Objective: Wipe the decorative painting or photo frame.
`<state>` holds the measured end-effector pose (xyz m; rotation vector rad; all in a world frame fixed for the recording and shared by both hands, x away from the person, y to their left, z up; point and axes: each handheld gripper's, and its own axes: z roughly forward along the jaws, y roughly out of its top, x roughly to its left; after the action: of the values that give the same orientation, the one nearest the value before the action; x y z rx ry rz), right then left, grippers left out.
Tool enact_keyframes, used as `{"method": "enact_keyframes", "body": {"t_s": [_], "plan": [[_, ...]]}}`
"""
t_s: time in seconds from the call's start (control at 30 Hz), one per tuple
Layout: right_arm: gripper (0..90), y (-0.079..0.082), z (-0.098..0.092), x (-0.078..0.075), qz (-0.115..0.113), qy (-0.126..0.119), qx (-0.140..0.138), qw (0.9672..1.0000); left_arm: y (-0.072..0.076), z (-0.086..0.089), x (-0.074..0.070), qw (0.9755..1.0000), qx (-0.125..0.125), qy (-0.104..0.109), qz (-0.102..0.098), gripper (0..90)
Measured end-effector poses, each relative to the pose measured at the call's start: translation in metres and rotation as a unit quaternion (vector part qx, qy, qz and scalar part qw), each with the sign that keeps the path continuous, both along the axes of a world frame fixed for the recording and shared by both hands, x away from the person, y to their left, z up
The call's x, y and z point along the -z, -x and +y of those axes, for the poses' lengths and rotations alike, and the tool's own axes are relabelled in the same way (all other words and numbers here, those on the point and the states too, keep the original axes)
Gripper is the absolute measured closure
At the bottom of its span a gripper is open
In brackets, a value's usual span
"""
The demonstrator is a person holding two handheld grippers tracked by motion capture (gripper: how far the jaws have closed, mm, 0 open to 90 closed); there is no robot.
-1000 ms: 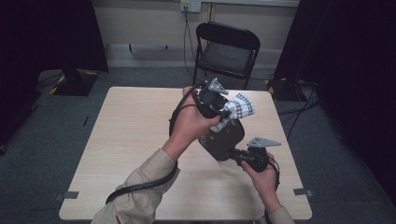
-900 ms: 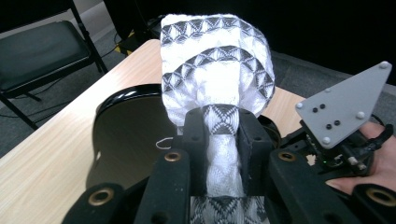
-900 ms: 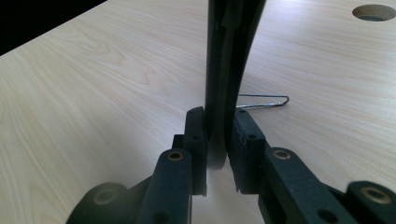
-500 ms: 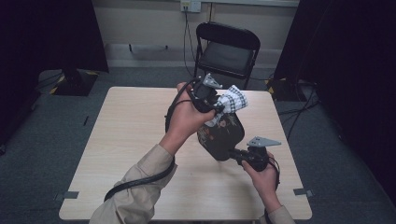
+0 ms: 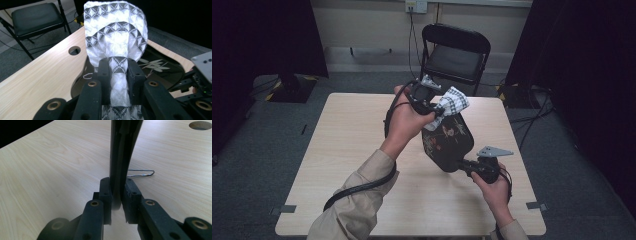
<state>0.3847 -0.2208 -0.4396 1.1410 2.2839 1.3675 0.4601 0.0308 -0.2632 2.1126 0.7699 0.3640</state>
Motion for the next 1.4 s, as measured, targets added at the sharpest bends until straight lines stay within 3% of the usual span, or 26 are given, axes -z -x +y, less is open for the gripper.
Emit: {"method": "enact_keyframes", "body": {"t_s": [0.5,0.63,0.93,1.4], "plan": [[79.7,0.000,-0.002,-0.001,0.003,0.005,0.000,1.0000,-0.009,0.016,0.016,0.9993,-0.035,-0.011,0.003,76.4],[79.7,0.000,-0.002,-0.001,0.003,0.005,0.000,1.0000,-0.013,0.022,0.022,0.9986,-0.051,-0.005,0.013,76.4],[79.7,0.000,-0.003,-0.002,0.004,0.007,-0.001,1.0000,-0.019,0.030,0.034,0.9968,-0.075,-0.017,0.020,76.4],[79.7,0.004,-0.008,-0.004,0.007,0.003,-0.004,1.0000,-0.017,0.034,0.065,0.9952,-0.082,-0.035,0.040,76.4]]}}
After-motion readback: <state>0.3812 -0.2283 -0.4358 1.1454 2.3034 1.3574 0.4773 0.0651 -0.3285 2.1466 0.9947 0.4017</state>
